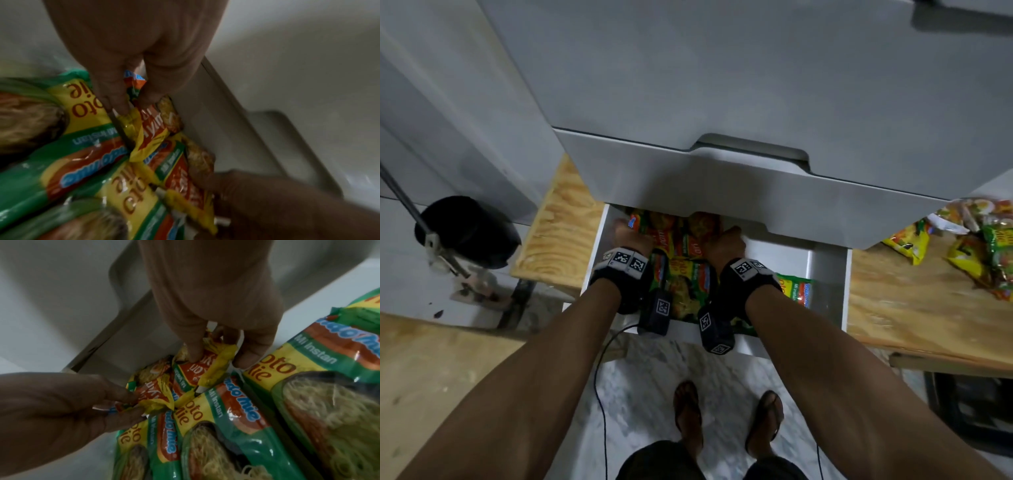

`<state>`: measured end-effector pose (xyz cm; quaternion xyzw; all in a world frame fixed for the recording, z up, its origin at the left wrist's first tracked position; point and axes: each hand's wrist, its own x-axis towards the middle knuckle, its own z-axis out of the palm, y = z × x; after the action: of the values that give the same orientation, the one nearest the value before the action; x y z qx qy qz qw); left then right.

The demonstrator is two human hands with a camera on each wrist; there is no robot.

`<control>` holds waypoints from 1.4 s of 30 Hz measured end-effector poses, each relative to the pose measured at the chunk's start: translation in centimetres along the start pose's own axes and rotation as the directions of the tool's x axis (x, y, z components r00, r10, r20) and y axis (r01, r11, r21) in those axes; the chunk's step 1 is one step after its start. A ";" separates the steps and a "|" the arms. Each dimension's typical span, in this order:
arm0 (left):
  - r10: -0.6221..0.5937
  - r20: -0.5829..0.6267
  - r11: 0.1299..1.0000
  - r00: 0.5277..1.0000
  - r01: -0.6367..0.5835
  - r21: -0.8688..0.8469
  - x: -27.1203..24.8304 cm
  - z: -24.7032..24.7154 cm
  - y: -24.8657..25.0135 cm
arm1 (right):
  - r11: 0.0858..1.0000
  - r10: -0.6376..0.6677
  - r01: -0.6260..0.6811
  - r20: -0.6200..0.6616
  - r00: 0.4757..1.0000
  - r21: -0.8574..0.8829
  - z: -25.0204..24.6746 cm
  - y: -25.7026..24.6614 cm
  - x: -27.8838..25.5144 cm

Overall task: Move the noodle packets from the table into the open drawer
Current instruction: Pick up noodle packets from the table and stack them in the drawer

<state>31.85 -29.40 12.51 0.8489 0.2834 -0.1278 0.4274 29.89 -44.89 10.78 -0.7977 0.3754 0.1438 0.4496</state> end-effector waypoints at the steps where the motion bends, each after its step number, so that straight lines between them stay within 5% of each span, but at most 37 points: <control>1: 0.011 -0.032 0.999 0.999 -0.012 -0.031 -0.3 0.2 0.2 | 0.999 -0.021 0.022 0.038 0.999 -0.027 -0.4 -0.2 -0.3; 4: 0.069 -0.061 0.996 0.996 -0.072 -0.058 -1.1 0.7 0.2 | 0.994 -0.079 0.084 0.080 0.994 -0.068 -1.2 -0.1 -0.4; 9: 0.157 0.119 0.905 0.980 -0.191 0.381 -1.8 -0.1 1.0 | 0.969 -0.125 0.164 0.206 0.971 -0.187 -2.4 0.4 -1.1; 12: 0.156 0.208 0.849 0.966 -0.238 0.471 -2.4 -0.6 1.4 | 0.957 -0.151 0.208 0.266 0.952 -0.203 -4.1 0.9 -1.7; 15: 0.135 0.219 0.884 0.966 -0.218 0.414 -3.9 -1.1 2.0 | 0.959 -0.177 0.231 0.285 0.942 -0.167 -6.5 1.0 -3.3; 20: 0.390 0.108 0.902 0.915 -0.403 0.157 -10.4 0.3 3.5 | 0.946 -0.325 0.318 0.254 0.911 0.068 -13.0 3.0 -6.8; 23: 0.461 0.243 0.885 0.854 -0.463 -0.051 -15.6 2.9 4.9 | 0.942 -0.329 0.297 0.257 0.909 0.156 -18.8 4.9 -8.3; 30: 0.536 0.516 0.837 0.668 -0.501 -0.221 -25.4 14.1 11.2 | 0.936 -0.224 0.200 0.051 0.973 0.290 -33.9 11.9 -4.9; 35: 0.487 0.608 0.841 0.627 -0.525 -0.133 -29.0 26.2 17.6 | 0.947 -0.080 0.104 -0.092 0.993 0.303 -44.6 17.4 1.6; 42: 0.478 0.592 0.772 0.649 -0.631 0.069 -29.8 42.6 27.2 | 0.984 0.027 0.013 -0.220 0.975 0.180 -56.6 23.5 14.0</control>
<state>24.95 -87.33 18.30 0.8716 -0.1460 -0.2614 0.3881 16.11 -105.57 19.94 -0.7635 0.4373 0.0212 0.4748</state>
